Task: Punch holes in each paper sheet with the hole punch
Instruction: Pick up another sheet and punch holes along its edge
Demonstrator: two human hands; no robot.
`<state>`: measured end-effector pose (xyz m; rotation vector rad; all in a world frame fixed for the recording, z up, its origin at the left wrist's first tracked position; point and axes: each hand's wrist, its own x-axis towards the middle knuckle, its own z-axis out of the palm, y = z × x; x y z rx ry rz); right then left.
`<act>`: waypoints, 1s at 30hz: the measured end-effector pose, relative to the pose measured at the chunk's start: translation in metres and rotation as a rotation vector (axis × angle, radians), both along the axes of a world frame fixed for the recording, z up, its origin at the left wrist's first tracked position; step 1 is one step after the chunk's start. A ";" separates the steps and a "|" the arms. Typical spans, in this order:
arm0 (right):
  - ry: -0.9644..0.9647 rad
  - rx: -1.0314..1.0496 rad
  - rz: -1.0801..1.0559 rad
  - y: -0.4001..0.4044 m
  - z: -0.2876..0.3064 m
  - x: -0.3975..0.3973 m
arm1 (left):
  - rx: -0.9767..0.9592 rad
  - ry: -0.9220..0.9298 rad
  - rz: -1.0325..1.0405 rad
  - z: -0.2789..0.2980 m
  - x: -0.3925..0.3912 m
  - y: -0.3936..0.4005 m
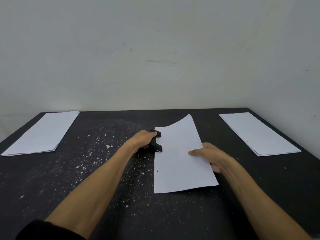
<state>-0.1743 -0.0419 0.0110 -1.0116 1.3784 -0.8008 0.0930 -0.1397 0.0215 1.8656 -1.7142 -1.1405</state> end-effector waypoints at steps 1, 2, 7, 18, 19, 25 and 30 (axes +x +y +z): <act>-0.003 -0.001 -0.005 0.000 0.000 0.000 | 0.001 -0.003 0.000 0.000 0.000 0.000; -0.006 -0.002 -0.009 -0.001 -0.001 0.000 | 0.003 -0.007 0.001 0.001 0.000 0.001; -0.003 0.001 -0.014 -0.004 -0.001 0.001 | 0.008 -0.018 -0.007 0.003 -0.001 0.003; 0.013 0.008 0.000 -0.005 0.000 0.001 | -0.124 -0.161 -0.056 0.005 -0.013 0.016; 0.017 0.008 0.001 -0.004 0.001 0.001 | -0.153 -0.163 -0.054 0.003 -0.016 0.019; 0.031 0.013 0.001 -0.003 0.003 0.002 | -0.242 -0.258 -0.133 -0.005 -0.020 0.017; 0.029 0.026 0.001 -0.001 0.006 0.003 | -0.369 -0.510 -0.238 -0.011 -0.024 0.020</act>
